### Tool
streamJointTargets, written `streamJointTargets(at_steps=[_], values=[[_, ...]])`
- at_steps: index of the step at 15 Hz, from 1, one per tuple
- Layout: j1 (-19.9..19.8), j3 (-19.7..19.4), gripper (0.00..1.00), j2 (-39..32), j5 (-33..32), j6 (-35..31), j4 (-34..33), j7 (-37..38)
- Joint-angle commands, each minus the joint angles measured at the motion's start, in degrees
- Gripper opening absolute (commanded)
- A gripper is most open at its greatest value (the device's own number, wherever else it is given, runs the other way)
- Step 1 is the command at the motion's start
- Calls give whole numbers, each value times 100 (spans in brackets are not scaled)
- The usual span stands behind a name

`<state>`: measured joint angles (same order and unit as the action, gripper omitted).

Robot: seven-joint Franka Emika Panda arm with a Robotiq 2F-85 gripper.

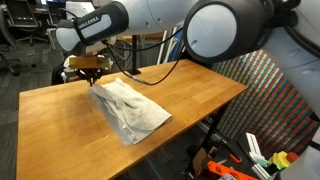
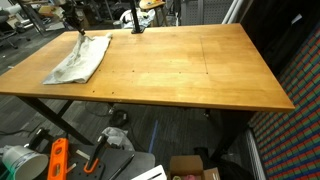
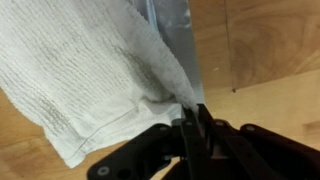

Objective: Fold the cloth on the table

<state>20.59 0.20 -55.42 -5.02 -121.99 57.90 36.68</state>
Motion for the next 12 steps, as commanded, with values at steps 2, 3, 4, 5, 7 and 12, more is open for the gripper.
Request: streamJointTargets(at_steps=[2, 3, 4, 5, 7, 12], values=[[-21, -179, 12, -397, 108, -12, -787, 601], [-37, -181, 12, -442, 105, 9, -852, 652], [-36, -199, 12, -498, 86, -23, -914, 732], [-33, -211, 12, -555, 72, 6, -976, 788], [-41, -204, 14, -652, -17, -2, -1049, 892], [-16, -507, 56, -955, -168, 247, -1445, 1040]])
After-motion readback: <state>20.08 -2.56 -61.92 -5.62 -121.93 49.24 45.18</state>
